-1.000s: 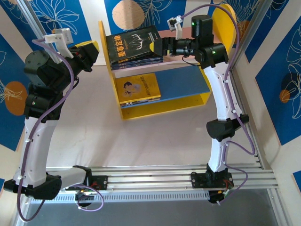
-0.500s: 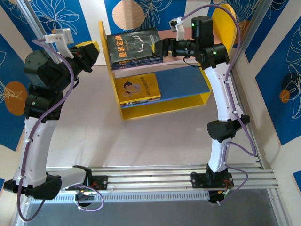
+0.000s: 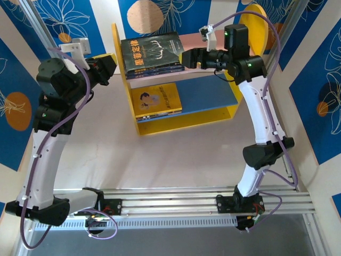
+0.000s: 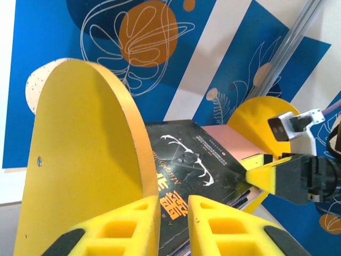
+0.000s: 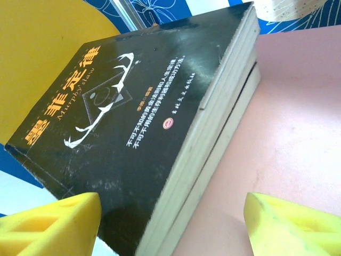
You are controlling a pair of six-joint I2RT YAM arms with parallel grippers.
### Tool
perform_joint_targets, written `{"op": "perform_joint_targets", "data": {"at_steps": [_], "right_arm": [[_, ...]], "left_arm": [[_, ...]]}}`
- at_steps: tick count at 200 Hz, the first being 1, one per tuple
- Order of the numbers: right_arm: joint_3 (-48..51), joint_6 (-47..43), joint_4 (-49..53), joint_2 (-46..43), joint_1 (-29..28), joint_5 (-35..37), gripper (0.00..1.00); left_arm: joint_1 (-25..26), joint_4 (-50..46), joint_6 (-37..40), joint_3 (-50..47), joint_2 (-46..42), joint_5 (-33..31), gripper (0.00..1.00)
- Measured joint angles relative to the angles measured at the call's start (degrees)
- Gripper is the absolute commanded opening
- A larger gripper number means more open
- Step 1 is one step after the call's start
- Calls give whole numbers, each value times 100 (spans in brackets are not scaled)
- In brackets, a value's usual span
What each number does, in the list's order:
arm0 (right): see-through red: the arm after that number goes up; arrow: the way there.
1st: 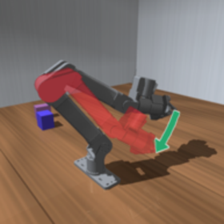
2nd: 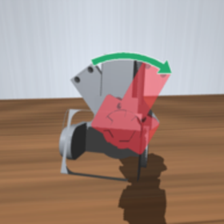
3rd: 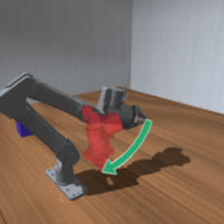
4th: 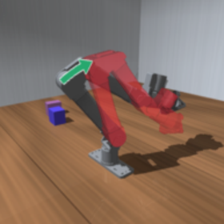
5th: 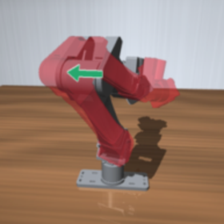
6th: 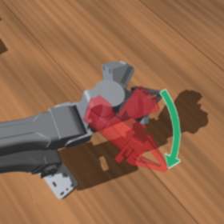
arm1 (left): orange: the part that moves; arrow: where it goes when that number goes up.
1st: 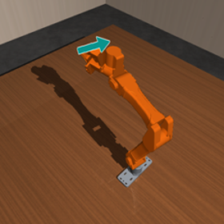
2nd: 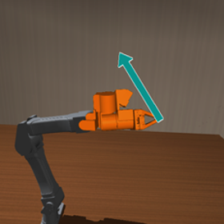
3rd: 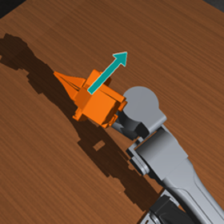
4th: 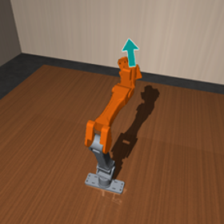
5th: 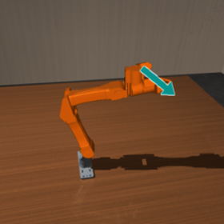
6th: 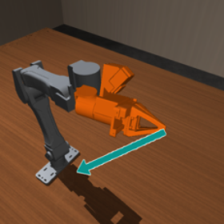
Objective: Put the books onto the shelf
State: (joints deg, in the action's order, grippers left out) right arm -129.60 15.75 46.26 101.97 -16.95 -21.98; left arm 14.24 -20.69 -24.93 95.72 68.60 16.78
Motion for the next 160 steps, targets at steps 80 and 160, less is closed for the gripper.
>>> {"op": "perform_joint_targets", "data": {"at_steps": [80, 160], "right_arm": [[192, 140, -343, -166, 48, -337, 63], [442, 149, -387, -269, -48, -424, 59]], "left_arm": [[2, 7, 0, -50, 210, 275, 22], [2, 13, 0, -66, 236, 365, 22]]}}
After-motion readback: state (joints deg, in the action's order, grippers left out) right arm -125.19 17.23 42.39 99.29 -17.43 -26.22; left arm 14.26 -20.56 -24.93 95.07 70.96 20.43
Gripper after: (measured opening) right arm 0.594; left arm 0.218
